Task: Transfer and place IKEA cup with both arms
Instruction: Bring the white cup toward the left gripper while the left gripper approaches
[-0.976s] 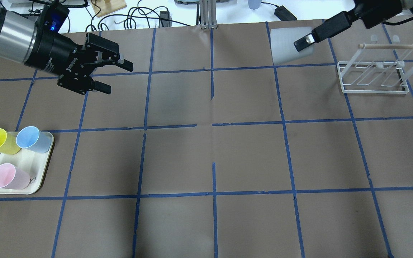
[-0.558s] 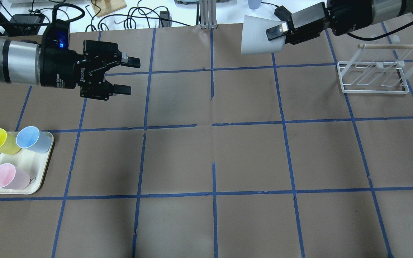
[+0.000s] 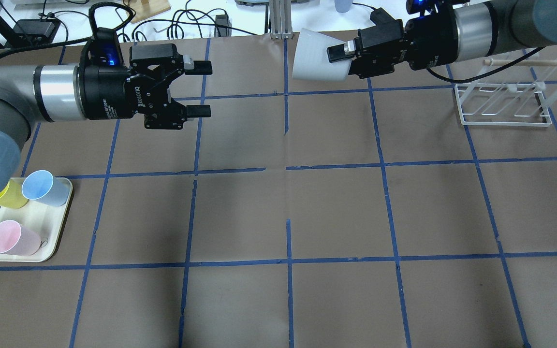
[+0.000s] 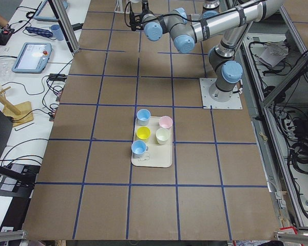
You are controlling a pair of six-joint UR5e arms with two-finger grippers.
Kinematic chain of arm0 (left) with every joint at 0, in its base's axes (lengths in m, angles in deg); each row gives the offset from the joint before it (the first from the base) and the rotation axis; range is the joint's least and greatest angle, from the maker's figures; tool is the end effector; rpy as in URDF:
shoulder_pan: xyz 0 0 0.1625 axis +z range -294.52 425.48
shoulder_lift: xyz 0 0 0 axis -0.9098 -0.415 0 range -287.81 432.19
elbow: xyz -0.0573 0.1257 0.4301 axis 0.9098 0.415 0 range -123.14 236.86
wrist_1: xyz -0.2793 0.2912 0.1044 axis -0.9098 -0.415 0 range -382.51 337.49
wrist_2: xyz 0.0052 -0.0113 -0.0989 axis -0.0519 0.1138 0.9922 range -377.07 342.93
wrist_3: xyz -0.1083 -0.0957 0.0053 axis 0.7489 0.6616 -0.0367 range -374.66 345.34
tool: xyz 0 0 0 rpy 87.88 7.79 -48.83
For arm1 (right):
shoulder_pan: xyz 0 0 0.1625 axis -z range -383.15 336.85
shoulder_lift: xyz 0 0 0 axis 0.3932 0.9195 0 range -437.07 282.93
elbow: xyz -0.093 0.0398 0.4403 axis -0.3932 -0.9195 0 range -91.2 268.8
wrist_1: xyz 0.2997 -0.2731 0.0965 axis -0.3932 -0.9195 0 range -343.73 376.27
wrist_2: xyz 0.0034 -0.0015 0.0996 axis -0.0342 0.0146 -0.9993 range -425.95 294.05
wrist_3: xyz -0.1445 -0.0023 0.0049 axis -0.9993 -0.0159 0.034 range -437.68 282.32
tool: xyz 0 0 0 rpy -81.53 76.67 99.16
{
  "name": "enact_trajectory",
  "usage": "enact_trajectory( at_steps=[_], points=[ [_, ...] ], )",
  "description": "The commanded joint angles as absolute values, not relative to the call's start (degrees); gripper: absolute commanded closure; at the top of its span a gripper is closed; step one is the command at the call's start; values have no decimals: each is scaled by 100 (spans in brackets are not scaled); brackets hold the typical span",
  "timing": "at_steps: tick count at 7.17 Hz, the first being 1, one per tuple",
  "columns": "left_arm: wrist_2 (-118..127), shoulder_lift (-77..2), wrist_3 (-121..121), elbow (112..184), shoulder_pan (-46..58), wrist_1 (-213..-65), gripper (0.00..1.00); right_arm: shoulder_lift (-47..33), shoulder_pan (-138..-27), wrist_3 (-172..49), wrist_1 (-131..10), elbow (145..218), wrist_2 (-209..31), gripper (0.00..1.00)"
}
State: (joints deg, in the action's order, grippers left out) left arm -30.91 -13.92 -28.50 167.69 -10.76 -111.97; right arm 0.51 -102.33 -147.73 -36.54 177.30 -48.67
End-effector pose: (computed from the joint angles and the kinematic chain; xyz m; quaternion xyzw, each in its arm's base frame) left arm -0.1628 -0.4857 0.4368 0.0875 -0.7792 0.0366 0.6196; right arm 0.1690 -0.5612 0.4259 -0.1533 0.7588 -0.1012 0.6249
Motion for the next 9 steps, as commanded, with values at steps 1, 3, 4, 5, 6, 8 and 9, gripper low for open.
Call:
enact_trajectory(
  at_steps=[1, 3, 4, 5, 6, 8, 9],
  points=[
    [-2806, -1604, -2802, 16725, -1221, -10606, 0, -207, -10418, -14782, -3655, 17739, -4960, 92],
    [-2840, -1990, -1667, 16428, -1579, -9456, 0, -227, -10559, -14729, -3629, 17739, -5065, 92],
    [-2858, -2245, -1225, 16322, -1799, -8910, 0, -236, -10725, -14712, -3620, 17739, -5223, 91],
    [-2876, -2430, -1194, 16321, -1880, -8495, 0, -262, -10918, -14703, -3620, 17739, -5259, 91],
    [-2885, -2562, -1150, 16303, -1906, -8161, 0, -236, -10946, -14598, -3620, 17739, -5251, 91],
    [-2885, -2590, -336, 16198, -2012, -8018, 0, -262, -11016, -14553, -3620, 17748, -5251, 91],
    [-2885, -2581, -263, 16198, -2021, -8025, 0, -262, -11016, -14553, -3620, 17748, -5259, 90]
  ],
)
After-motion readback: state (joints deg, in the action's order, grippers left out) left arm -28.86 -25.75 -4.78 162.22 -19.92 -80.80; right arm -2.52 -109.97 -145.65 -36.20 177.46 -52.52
